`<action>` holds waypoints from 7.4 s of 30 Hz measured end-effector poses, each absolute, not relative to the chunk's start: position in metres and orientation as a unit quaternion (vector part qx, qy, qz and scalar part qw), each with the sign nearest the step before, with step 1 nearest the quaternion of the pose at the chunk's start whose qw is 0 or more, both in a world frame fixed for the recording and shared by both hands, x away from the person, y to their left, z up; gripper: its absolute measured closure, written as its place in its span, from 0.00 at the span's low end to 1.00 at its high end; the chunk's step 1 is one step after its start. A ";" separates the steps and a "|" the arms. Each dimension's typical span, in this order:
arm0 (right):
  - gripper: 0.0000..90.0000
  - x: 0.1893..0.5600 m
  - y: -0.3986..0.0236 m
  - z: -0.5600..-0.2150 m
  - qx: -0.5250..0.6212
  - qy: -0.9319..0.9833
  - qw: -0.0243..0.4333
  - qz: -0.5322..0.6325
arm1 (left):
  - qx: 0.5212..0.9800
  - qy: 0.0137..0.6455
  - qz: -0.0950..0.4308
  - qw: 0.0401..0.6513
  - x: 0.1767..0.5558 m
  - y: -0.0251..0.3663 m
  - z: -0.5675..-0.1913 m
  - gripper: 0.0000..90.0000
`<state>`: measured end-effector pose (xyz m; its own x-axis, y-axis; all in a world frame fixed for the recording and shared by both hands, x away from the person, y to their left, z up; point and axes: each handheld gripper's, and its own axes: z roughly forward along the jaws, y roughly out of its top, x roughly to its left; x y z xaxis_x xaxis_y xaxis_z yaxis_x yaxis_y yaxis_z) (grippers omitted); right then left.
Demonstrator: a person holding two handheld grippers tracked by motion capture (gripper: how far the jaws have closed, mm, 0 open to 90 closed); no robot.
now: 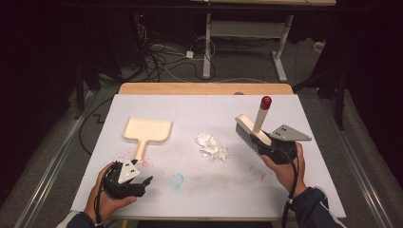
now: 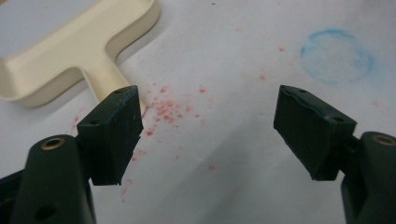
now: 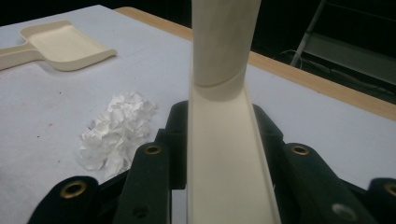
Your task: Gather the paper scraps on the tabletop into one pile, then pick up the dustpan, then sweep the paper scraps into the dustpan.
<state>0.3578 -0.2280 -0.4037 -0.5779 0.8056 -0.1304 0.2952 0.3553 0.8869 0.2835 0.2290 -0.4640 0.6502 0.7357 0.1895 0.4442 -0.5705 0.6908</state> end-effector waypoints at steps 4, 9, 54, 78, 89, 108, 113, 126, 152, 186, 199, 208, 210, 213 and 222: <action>0.75 0.357 -0.228 -0.405 0.354 0.774 0.289 0.438 | 0.833 0.387 0.225 0.324 0.291 0.237 -0.462 0.25; 0.75 0.359 -0.229 -0.405 0.353 0.773 0.288 0.441 | 0.821 0.415 0.222 0.323 0.295 0.244 -0.464 0.25; 0.75 0.358 -0.229 -0.408 0.353 0.778 0.290 0.431 | 0.782 0.527 0.159 0.293 0.400 0.241 -0.483 0.70; 0.75 0.361 -0.231 -0.409 0.356 0.777 0.290 0.430 | 0.805 0.501 0.164 0.272 0.398 0.240 -0.466 0.71; 0.75 0.363 -0.234 -0.411 0.360 0.773 0.290 0.434 | 0.820 0.472 0.170 0.277 0.385 0.242 -0.448 0.71; 0.75 0.368 -0.239 -0.414 0.370 0.766 0.290 0.439 | 0.874 0.388 0.136 0.260 0.353 0.221 -0.444 0.71; 0.75 0.369 -0.239 -0.415 0.373 0.765 0.288 0.439 | 0.885 0.369 0.125 0.257 0.342 0.215 -0.445 0.71; 0.75 0.373 -0.238 -0.413 0.377 0.759 0.290 0.445 | 0.899 0.342 0.098 0.254 0.331 0.208 -0.445 0.71; 0.75 0.426 -0.187 -0.429 0.404 0.730 0.287 0.470 | 0.907 0.328 0.083 0.252 0.329 0.199 -0.451 0.71; 0.75 0.430 -0.164 -0.449 0.387 0.773 0.241 0.442 | 0.909 0.322 0.082 0.249 0.329 0.196 -0.453 0.71; 0.75 0.426 -0.163 -0.449 0.380 0.780 0.238 0.437 | 0.910 0.323 0.082 0.247 0.328 0.195 -0.453 0.71; 0.75 0.420 -0.157 -0.451 0.383 0.777 0.246 0.435 | 0.911 0.320 0.082 0.245 0.329 0.193 -0.452 0.71; 0.75 0.419 -0.154 -0.452 0.379 0.778 0.249 0.435 | 0.911 0.321 0.080 0.246 0.330 0.193 -0.452 0.71; 0.75 0.416 -0.149 -0.453 0.376 0.779 0.249 0.435 | 0.912 0.318 0.079 0.247 0.332 0.191 -0.452 0.71; 0.74 0.408 -0.137 -0.458 0.365 0.781 0.259 0.436 | 0.914 0.310 0.079 0.249 0.332 0.185 -0.451 0.71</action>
